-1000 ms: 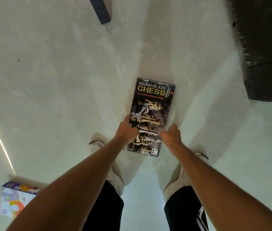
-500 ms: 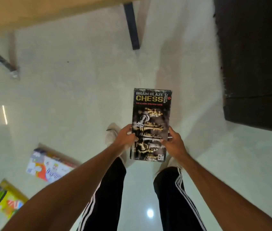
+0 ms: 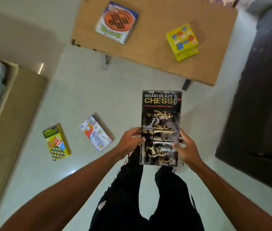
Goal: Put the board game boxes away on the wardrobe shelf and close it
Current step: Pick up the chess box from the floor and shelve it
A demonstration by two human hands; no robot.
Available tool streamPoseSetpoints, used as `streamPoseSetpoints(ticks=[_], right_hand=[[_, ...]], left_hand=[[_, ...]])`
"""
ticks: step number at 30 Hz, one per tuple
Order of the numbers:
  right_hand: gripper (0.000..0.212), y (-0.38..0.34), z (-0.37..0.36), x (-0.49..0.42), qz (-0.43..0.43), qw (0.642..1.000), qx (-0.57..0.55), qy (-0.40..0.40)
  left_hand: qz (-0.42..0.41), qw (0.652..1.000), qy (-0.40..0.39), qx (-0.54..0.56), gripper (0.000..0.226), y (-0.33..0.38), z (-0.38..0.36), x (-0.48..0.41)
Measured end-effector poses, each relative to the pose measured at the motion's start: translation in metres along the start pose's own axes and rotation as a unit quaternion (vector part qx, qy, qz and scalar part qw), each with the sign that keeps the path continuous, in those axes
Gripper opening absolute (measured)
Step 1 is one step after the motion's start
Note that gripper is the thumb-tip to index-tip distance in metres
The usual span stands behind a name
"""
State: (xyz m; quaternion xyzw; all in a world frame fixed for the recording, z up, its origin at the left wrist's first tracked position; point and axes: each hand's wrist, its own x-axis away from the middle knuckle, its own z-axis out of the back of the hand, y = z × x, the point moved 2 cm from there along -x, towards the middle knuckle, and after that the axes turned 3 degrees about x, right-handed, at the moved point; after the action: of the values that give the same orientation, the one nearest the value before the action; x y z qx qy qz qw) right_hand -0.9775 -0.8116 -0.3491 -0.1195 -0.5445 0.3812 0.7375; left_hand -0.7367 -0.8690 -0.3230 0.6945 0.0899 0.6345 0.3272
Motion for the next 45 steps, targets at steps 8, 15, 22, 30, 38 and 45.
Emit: streamPoseSetpoints(ticks=[8,15,22,30,38,45], right_hand=[[0.060,-0.218,-0.047,-0.031,0.152,0.980,0.124,-0.041],[0.054,-0.390,-0.105,-0.105,0.246,0.948,0.180,-0.090],[0.061,-0.556,-0.170,-0.200,0.308,0.906,0.245,-0.157],[0.063,-0.742,-0.301,-0.281,0.362,0.859,0.283,-0.226],[0.061,-0.927,-0.469,-0.322,0.376,0.840,0.301,-0.249],[0.061,-1.075,-0.579,-0.360,0.392,0.837,0.291,-0.247]], left_hand=[[-0.074,0.982,0.121,0.124,0.041,0.058,0.156,0.050],[-0.103,0.940,0.209,0.250,0.040,0.110,0.281,0.036],[-0.121,0.893,0.321,0.291,0.046,0.178,0.408,0.003],[-0.151,0.828,0.388,0.375,0.052,0.213,0.589,-0.031],[-0.158,0.798,0.403,0.419,0.058,0.240,0.817,-0.039],[-0.194,0.774,0.413,0.438,0.058,0.288,1.000,-0.051]])
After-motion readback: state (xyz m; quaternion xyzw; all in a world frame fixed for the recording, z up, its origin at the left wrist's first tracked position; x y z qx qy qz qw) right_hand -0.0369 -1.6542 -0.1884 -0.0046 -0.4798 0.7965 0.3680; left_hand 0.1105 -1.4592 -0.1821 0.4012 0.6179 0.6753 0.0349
